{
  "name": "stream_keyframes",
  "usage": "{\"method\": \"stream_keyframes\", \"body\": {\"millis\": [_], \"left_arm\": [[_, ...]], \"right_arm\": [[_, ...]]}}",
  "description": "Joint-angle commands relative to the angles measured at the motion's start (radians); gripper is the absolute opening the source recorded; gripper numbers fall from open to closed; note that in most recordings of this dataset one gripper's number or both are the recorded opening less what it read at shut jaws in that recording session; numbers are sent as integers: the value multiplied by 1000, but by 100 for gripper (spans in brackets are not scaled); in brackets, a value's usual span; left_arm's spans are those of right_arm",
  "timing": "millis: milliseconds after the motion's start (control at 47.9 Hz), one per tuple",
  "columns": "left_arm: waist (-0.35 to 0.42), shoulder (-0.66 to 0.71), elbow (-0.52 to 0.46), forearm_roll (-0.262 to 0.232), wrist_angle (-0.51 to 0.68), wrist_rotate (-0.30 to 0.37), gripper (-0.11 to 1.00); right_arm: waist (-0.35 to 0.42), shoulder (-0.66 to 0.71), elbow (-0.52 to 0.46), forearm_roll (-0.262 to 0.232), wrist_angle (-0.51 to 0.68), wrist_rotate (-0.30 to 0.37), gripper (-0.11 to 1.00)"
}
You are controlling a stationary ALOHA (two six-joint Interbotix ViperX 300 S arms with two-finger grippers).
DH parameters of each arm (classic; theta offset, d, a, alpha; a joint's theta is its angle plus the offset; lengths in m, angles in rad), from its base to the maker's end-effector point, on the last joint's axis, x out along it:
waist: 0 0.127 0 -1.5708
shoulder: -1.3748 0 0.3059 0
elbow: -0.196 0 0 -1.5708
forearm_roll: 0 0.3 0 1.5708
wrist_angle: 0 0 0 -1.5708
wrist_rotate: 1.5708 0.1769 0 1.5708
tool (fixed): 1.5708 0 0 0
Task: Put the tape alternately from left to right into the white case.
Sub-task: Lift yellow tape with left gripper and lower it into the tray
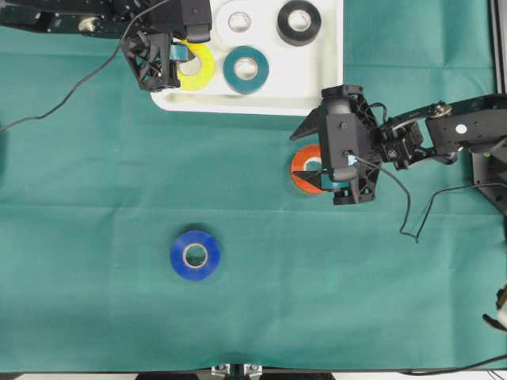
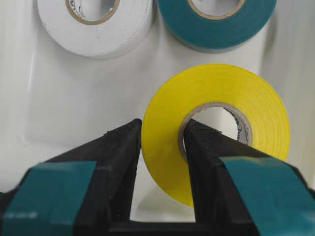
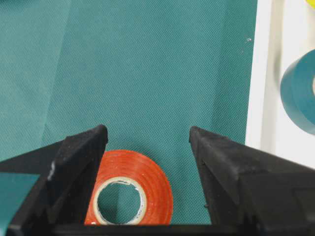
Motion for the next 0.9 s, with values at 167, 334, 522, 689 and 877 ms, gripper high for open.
{"method": "stream_keyframes", "body": {"millis": [167, 334, 522, 689, 877], "left_arm": [[6, -15, -9, 0, -11, -2, -3], [6, -18, -5, 0, -41, 8, 22], [5, -31, 12, 0, -75, 8, 66], [5, -34, 25, 0, -80, 6, 59], [0, -37, 31, 0, -80, 3, 58]], "right_arm": [[3, -20, -17, 2, -6, 0, 75], [3, -20, -17, 2, -6, 2, 75], [3, -20, -14, 2, -6, 2, 75], [3, -18, -14, 2, -6, 0, 75], [5, -18, -15, 2, -6, 0, 75]]}}
